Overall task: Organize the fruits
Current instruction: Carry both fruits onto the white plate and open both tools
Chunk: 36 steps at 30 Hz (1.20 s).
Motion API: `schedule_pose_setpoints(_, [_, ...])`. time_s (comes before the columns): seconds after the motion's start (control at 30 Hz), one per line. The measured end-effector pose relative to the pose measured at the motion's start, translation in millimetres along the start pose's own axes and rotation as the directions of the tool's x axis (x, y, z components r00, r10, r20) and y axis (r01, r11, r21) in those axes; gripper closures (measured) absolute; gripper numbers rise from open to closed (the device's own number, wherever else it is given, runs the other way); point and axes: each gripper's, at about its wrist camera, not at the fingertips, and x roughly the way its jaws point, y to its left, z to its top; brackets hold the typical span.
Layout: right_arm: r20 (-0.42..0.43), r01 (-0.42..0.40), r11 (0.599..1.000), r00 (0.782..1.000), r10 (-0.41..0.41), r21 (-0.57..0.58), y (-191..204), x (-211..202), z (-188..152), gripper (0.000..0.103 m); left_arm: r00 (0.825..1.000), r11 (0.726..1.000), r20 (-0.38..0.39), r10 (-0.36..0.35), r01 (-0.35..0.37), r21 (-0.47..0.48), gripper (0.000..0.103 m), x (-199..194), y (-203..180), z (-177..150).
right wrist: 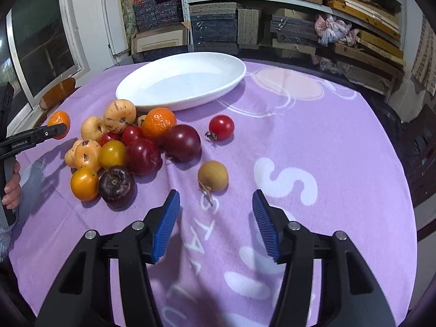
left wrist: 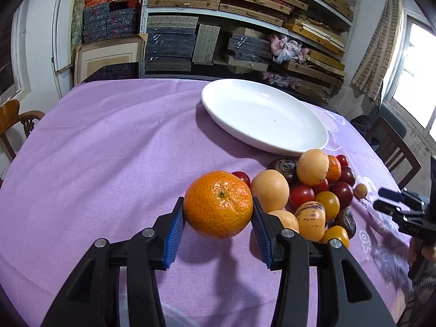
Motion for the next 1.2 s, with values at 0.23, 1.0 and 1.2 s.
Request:
schedule_pose_setpoints(0.23, [-0.050, 0.044, 0.996, 0.998, -0.048, -0.074, 10.7, 29.3, 21.4, 0.064, 1.000, 1.000, -0.021, -0.013, 0.014, 0.005, 0.055, 6.9, -0.6, -1.5])
schedule_pose_setpoints(1.0, [0.085, -0.102, 0.994, 0.991, 0.106, -0.049, 21.8, 32.7, 125.2, 0.076, 0.996, 0.997, -0.040, -0.077, 0.078, 0.030, 0.055, 49.4, -32.7, 85.4])
schedule_pose_setpoints(1.2, [-0.006, -0.095, 0.994, 0.995, 0.095, -0.056, 31.3, 103.1, 150.5, 0.076, 0.989, 0.997, -0.122, -0.080, 0.080, 0.000, 0.055, 107.0, -43.1, 111.4])
